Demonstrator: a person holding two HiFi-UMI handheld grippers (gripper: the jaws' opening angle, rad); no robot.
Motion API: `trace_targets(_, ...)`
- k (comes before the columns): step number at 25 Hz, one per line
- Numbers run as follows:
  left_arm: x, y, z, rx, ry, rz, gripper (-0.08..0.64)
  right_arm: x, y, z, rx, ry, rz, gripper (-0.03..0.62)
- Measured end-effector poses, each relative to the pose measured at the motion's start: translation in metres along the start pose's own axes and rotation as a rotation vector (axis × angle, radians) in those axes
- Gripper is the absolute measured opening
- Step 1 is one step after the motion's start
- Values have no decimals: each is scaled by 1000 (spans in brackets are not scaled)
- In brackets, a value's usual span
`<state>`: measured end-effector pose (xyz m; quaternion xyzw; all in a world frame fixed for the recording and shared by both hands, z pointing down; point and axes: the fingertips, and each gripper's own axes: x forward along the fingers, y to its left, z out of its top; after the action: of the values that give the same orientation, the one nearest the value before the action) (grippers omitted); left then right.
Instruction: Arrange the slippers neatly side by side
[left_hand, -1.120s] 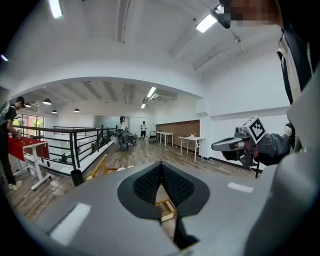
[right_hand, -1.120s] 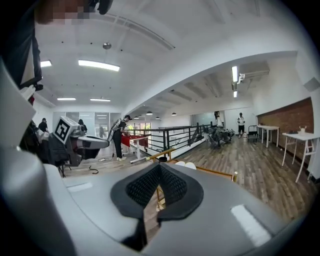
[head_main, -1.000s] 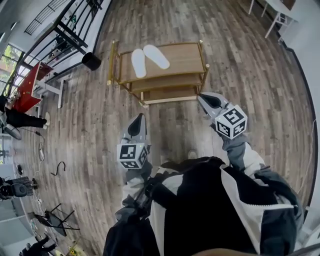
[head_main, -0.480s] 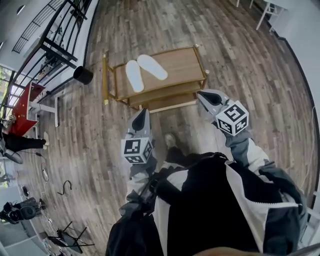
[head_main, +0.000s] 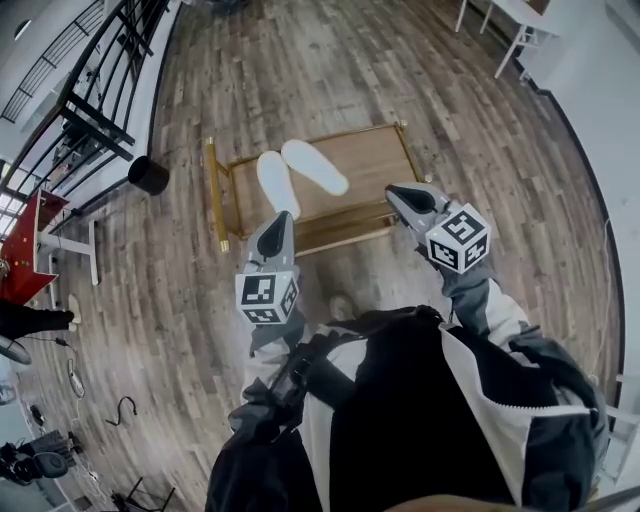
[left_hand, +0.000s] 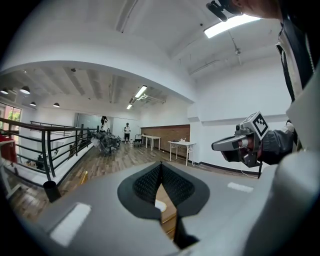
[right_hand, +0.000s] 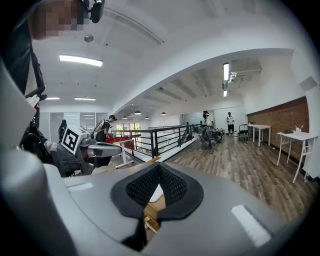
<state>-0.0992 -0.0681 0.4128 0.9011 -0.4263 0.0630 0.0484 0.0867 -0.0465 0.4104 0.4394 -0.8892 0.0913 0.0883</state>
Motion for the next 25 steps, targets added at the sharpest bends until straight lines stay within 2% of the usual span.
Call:
trace_targets(6,9,53,-4,-25,-2,16,5,52,7,7,-6,25,24,5)
trace_targets(12,26,81,-13,-57,14,47,5,83,2,5,15,45,75,5)
trace_targets(17,56,88,-5,-54,12,60,5,104,-30,14,18,42,103,5)
trace_targets(22,91,102,1,-74,40,149,5,131,-70,26,8,35,172,5)
trace_targets(25,115,94,14,-83,31,175,5,135,-101,44,-48,30,210,5)
